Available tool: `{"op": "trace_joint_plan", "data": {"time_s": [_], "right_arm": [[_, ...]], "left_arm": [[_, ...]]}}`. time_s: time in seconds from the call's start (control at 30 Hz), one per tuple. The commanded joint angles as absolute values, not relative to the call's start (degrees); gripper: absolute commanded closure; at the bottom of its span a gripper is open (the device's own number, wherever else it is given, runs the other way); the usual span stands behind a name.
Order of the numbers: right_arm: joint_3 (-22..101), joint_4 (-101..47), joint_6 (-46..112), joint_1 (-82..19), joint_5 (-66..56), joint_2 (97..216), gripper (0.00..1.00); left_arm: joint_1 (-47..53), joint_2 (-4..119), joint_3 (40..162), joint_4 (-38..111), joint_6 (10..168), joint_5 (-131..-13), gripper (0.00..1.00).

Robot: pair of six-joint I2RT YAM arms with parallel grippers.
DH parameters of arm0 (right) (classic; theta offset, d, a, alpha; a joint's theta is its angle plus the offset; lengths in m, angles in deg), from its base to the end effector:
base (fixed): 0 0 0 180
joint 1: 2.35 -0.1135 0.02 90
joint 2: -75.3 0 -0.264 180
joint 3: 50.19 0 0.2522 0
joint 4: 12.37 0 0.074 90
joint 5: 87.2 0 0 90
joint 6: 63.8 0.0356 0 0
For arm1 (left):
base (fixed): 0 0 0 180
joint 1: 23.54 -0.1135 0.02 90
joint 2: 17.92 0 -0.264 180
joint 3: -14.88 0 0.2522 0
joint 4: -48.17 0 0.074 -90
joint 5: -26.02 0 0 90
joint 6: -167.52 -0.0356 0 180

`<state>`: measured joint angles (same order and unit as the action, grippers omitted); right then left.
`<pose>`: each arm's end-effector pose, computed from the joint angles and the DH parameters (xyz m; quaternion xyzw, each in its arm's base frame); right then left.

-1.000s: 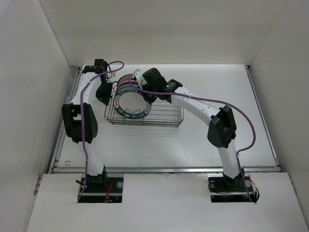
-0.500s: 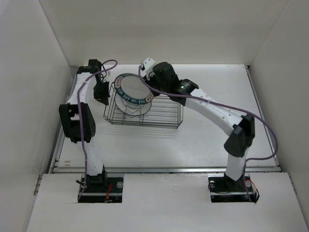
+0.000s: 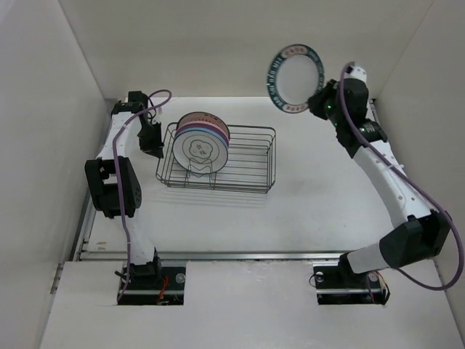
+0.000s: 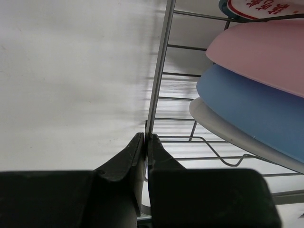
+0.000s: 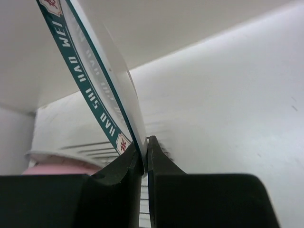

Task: Unload the plates from the dish rack

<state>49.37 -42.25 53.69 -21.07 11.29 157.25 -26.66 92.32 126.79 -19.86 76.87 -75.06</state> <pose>0.3143 0.1010 0.4280 0.1057 0.7707 0.1925 0.5982 0.4069 0.0153 0.2688 -0.0012 0.9744 -0.0877 0.2069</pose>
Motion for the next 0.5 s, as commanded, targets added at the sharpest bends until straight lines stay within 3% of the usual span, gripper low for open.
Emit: {"op": "trace_joint_plan", "data": {"time_s": [0.0,0.13,0.27,0.47], "right_arm": [[43.22,-43.44,71.36,-13.35,5.36,156.42,1.0],[28.04,-38.38,78.49,-3.34,-7.36,155.9,1.0],[19.32,-34.58,83.06,1.33,-12.74,158.96,1.0],[13.32,-27.91,83.07,5.21,-19.43,164.68,1.0]], "left_arm": [[-28.38,91.95,124.09,-23.25,79.71,-75.23,1.0],[-29.95,91.42,123.56,-23.25,80.24,-76.38,1.0],[-30.57,91.42,122.95,-23.25,80.24,-76.38,1.0],[-31.1,91.42,122.95,-23.77,80.24,-77.51,1.0]]}}
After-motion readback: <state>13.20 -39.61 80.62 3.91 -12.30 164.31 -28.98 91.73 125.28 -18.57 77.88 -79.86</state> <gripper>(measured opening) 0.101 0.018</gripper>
